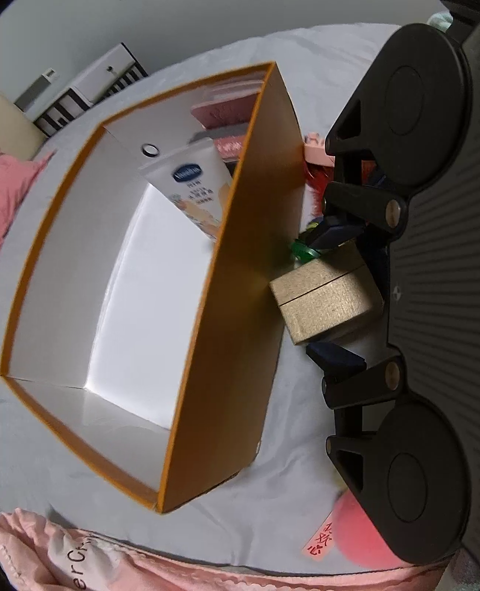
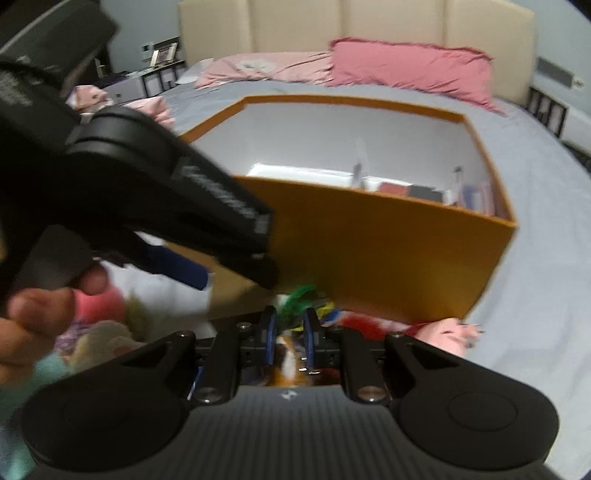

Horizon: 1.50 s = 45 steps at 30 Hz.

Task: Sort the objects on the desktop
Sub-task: 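Grasp the gold box with the left tool while the right tool reaches the plush toy, then lift the gold box with the left tool while the right tool grasps the plush dog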

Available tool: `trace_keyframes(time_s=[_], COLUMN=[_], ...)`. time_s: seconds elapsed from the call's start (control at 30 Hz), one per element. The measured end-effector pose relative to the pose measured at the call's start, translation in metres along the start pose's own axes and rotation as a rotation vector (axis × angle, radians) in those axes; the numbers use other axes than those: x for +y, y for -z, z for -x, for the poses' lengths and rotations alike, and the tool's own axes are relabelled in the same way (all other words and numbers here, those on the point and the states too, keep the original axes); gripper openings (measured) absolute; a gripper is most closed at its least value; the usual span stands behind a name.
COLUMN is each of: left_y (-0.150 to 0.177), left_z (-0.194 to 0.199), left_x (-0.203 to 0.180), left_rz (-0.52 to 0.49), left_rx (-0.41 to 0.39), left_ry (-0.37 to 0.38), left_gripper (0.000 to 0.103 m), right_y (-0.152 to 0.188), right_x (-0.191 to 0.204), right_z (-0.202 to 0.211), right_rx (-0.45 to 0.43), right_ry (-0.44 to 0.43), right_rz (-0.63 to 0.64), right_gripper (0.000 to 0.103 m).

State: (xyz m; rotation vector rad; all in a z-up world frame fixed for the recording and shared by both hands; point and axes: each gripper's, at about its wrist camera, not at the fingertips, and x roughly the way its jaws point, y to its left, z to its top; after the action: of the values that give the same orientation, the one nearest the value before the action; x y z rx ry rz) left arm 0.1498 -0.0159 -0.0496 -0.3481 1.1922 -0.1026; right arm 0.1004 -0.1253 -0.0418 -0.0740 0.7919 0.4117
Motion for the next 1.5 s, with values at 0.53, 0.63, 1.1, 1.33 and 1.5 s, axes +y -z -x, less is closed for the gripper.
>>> trace_keyframes(time_s=[0.53, 0.63, 1.1, 1.33, 1.5], left_y=[0.003, 0.009, 0.026, 0.027, 0.031], left_z=[0.005, 0.018, 0.019, 0.018, 0.039], left_x=[0.01, 0.012, 0.033, 0.031, 0.031], left_rz=[-0.041, -0.103, -0.168, -0.184, -0.183], left_rx=[0.005, 0.001, -0.014, -0.025, -0.076], left_ry=[-0.044, -0.073, -0.081, -0.085, -0.051], left_gripper=[0.055, 0.055, 0.055, 0.055, 0.055], right_y=[0.007, 0.009, 0.031, 0.031, 0.029], right_x=[-0.008, -0.011, 0.018, 0.024, 0.018], right_z=[0.029, 0.042, 0.026, 0.014, 0.034], right_rx=[-0.025, -0.001, 0.172, 0.166, 0.1], right_ry=[0.0, 0.0, 0.018, 0.006, 0.002], right_rz=[-0.016, 0.025, 0.293, 0.286, 0.244], right_gripper=[0.018, 0.026, 0.053, 0.048, 0.043])
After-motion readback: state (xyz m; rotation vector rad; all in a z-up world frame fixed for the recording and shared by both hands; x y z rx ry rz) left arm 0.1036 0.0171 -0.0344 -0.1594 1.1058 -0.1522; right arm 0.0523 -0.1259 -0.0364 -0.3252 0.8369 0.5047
